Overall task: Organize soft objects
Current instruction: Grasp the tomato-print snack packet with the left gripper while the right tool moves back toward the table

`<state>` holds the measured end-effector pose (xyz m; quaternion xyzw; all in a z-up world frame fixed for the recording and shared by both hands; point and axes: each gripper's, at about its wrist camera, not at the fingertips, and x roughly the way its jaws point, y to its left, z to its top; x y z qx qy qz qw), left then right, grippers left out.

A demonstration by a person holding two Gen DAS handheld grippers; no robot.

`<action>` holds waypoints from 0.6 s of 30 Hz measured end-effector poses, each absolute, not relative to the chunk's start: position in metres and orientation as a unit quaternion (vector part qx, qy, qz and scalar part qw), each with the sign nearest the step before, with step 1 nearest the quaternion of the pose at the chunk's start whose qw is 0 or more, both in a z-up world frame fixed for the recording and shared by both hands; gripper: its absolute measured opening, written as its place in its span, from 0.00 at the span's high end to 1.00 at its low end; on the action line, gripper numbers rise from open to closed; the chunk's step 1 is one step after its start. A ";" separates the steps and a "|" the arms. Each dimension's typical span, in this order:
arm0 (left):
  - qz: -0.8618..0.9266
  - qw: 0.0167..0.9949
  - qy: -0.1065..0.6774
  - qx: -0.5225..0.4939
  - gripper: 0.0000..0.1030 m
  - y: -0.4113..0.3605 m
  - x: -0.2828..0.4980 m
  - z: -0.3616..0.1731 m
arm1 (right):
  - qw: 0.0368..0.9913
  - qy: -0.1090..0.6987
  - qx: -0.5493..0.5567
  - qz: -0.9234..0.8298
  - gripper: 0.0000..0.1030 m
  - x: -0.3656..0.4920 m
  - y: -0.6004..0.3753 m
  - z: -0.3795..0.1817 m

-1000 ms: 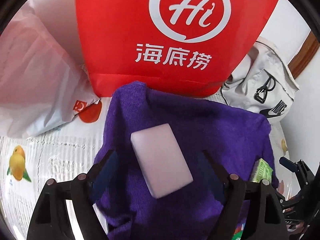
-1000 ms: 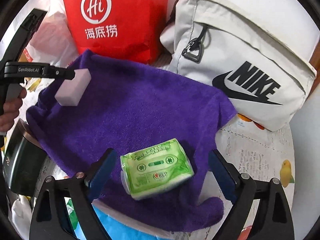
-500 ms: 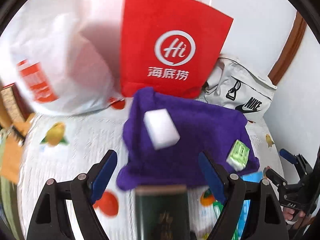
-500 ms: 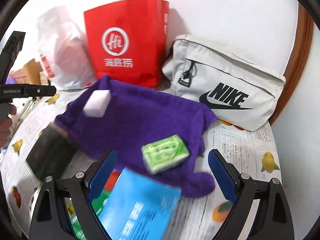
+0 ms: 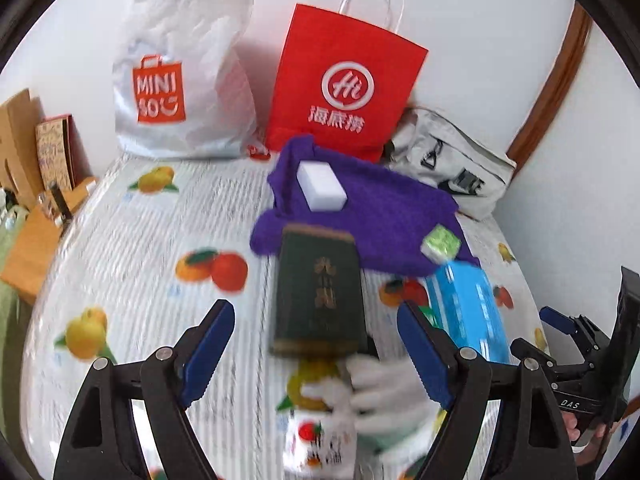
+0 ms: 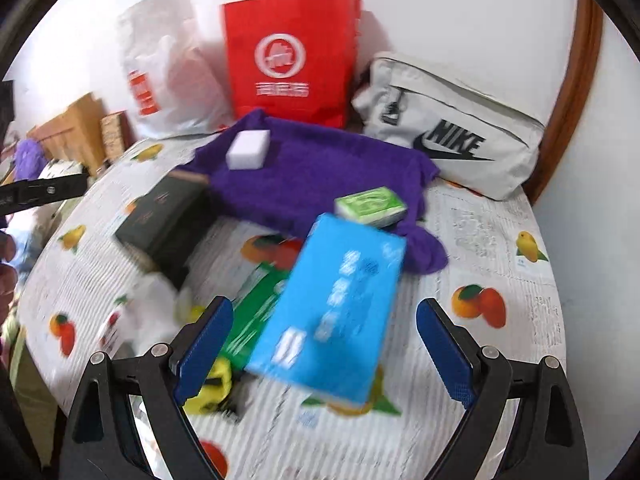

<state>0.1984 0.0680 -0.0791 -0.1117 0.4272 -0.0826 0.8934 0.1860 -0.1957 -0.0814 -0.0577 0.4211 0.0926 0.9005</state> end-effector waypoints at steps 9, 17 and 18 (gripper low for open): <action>-0.083 0.877 0.467 -0.078 0.21 0.063 0.150 -0.125 | 0.906 0.412 -0.039 0.087 0.10 0.136 -0.179 -0.097; -0.137 0.856 0.495 -0.058 0.20 0.044 0.139 -0.168 | 0.908 0.408 -0.029 0.094 0.11 0.105 -0.176 -0.108; -0.138 0.853 0.499 -0.059 0.20 0.043 0.141 -0.172 | 0.907 0.409 -0.031 0.095 0.10 0.103 -0.176 -0.109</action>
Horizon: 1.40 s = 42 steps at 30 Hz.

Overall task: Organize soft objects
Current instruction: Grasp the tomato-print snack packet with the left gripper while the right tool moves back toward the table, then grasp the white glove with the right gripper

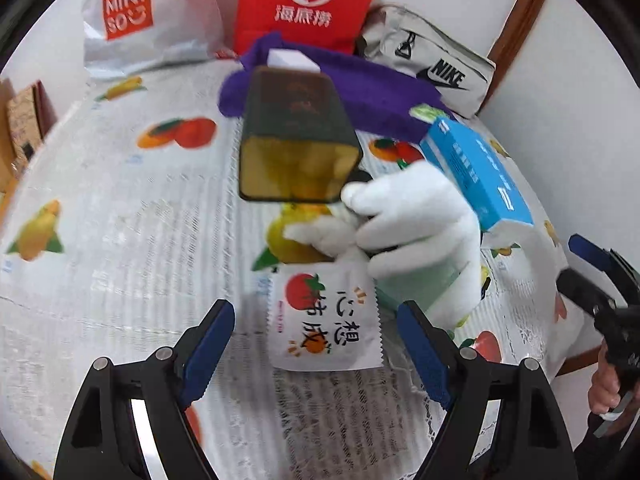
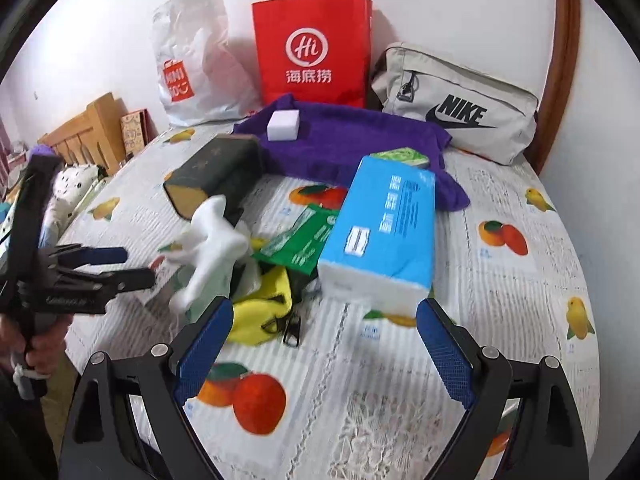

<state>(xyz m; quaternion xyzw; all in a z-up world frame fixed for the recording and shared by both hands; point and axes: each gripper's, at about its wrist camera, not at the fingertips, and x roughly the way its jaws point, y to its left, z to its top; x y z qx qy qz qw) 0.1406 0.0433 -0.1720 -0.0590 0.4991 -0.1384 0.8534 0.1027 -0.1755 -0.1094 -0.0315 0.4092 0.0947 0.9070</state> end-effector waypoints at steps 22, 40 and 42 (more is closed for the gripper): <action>-0.132 0.870 0.475 -0.016 0.73 0.065 0.134 -0.171 | 0.900 0.422 -0.004 0.108 0.11 0.099 -0.176 -0.125; -0.100 0.876 0.472 -0.023 0.69 0.099 0.133 -0.184 | 0.902 0.395 -0.036 0.173 0.11 0.150 -0.107 -0.121; -0.094 0.875 0.473 -0.032 0.69 0.108 0.132 -0.184 | 0.899 0.401 -0.035 0.175 0.11 0.165 -0.097 -0.128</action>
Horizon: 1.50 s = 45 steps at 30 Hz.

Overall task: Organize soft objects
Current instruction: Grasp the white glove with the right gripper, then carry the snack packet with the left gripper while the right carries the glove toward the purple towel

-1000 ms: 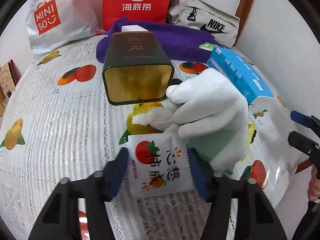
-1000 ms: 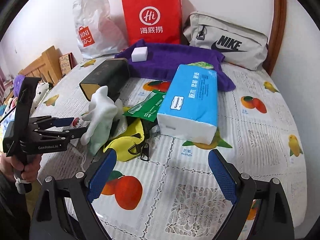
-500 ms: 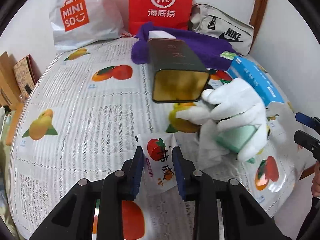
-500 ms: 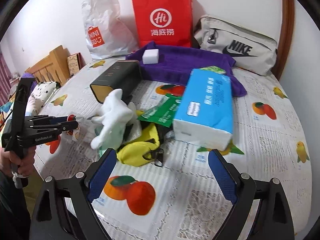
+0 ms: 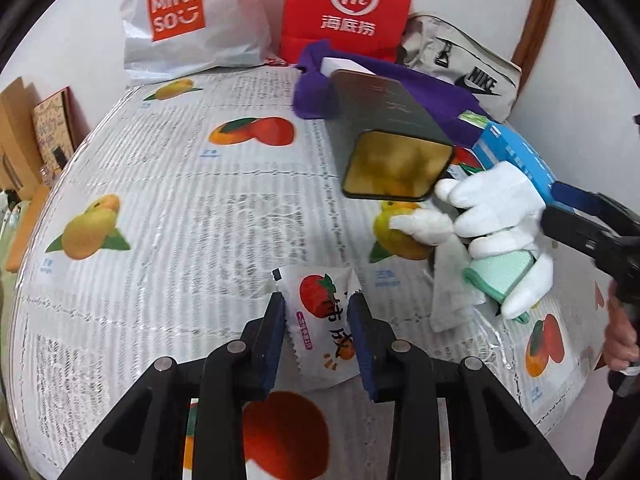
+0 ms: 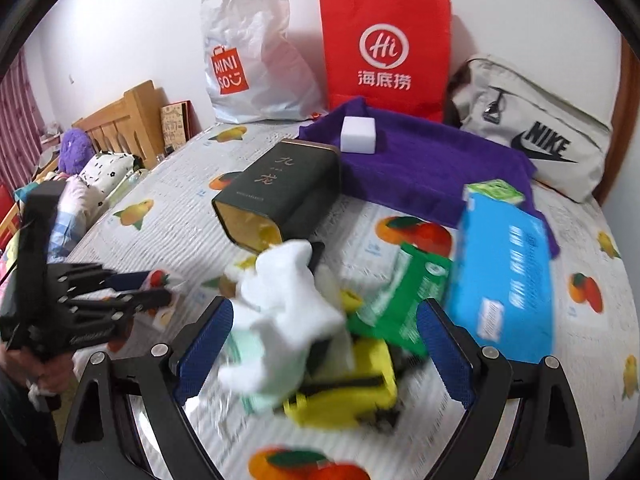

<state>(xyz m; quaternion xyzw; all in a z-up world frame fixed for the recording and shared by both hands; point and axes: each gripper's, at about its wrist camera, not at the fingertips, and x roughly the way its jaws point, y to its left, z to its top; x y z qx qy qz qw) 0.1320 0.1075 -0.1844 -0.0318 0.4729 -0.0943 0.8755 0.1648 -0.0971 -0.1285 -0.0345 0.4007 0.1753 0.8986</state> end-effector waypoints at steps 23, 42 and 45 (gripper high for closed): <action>-0.051 0.880 0.470 0.036 0.38 0.076 0.119 -0.192 | 0.916 0.347 0.009 0.201 0.86 0.100 -0.157 -0.086; -0.056 0.885 0.461 0.033 0.83 0.058 0.109 -0.186 | 0.891 0.439 0.002 0.115 0.34 0.077 -0.216 -0.163; -0.052 0.884 0.463 0.032 0.83 0.057 0.110 -0.187 | 0.890 0.440 0.014 0.120 0.28 0.076 -0.217 -0.171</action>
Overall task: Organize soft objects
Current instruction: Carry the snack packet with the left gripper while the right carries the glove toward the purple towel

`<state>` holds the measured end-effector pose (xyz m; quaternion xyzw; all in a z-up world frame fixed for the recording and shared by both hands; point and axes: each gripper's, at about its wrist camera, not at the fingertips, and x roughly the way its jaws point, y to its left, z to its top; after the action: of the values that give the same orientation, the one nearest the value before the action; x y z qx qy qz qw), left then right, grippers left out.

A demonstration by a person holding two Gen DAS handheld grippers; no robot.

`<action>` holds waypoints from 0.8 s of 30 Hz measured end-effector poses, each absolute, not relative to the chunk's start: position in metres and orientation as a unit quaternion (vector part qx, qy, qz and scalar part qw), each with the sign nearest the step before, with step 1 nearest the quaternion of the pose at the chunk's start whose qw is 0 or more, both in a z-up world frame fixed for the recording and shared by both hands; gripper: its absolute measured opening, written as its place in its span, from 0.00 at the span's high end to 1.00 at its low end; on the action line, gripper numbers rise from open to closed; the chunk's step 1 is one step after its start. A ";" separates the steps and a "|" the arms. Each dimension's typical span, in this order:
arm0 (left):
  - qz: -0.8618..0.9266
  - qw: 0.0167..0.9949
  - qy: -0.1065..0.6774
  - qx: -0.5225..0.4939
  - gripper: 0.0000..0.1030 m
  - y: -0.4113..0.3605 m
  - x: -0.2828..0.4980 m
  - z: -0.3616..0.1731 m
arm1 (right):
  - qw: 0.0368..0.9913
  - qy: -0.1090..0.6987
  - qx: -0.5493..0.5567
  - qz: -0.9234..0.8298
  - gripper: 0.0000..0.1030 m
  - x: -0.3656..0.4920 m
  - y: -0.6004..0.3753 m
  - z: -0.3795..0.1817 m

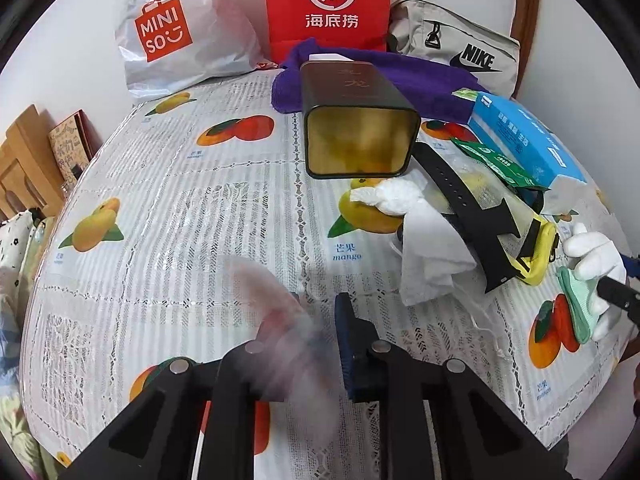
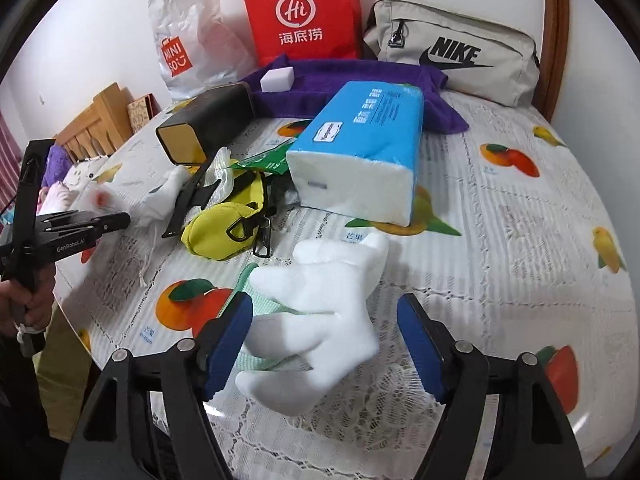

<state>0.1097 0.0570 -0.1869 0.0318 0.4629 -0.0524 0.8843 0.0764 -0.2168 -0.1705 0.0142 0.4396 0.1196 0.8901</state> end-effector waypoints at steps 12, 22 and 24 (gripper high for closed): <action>-0.086 0.880 0.467 -0.011 0.96 0.063 0.110 -0.186 | 0.891 0.434 0.016 0.135 0.89 0.079 -0.209 -0.166; -0.102 0.877 0.467 -0.045 0.97 0.069 0.110 -0.179 | 0.895 0.424 0.013 0.137 0.89 0.082 -0.209 -0.150; -0.112 0.877 0.464 -0.053 0.97 0.068 0.110 -0.173 | 0.895 0.423 0.015 0.139 0.89 0.082 -0.209 -0.147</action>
<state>0.1097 0.0685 -0.1729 -0.0526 0.4638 -0.1118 0.8773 0.0817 -0.2094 -0.1473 0.0149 0.4229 0.1386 0.8954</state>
